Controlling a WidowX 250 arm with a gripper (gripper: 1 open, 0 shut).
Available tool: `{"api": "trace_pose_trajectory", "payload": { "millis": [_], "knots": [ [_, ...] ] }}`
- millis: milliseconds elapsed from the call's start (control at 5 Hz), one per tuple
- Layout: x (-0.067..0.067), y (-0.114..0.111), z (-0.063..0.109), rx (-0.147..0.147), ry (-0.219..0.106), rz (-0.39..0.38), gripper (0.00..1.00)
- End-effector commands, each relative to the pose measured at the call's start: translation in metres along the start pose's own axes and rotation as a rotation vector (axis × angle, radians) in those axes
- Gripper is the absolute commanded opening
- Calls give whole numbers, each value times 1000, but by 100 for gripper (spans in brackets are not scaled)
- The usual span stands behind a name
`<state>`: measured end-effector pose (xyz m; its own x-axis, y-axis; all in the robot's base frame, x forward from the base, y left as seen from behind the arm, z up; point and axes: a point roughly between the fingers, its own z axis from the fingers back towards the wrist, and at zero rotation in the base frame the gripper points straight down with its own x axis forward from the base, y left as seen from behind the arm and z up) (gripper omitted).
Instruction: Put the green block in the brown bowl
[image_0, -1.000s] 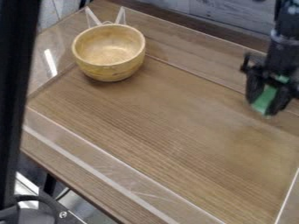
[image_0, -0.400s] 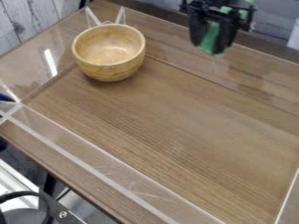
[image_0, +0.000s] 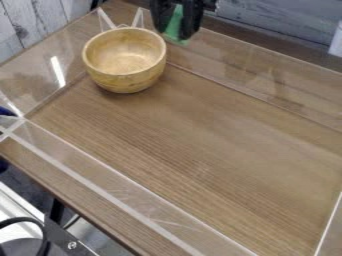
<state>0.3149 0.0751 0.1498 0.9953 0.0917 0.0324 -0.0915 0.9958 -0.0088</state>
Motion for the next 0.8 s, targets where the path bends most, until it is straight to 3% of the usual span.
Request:
{"api": "trace_pose_trajectory", "payload": {
  "millis": [0,200,600],
  "knots": [
    [-2,32,15,33,-59,54,0],
    [-3,64,4,47,-50,99,0],
    [6,89,-24,64,-28,128,0]
  ]
}}
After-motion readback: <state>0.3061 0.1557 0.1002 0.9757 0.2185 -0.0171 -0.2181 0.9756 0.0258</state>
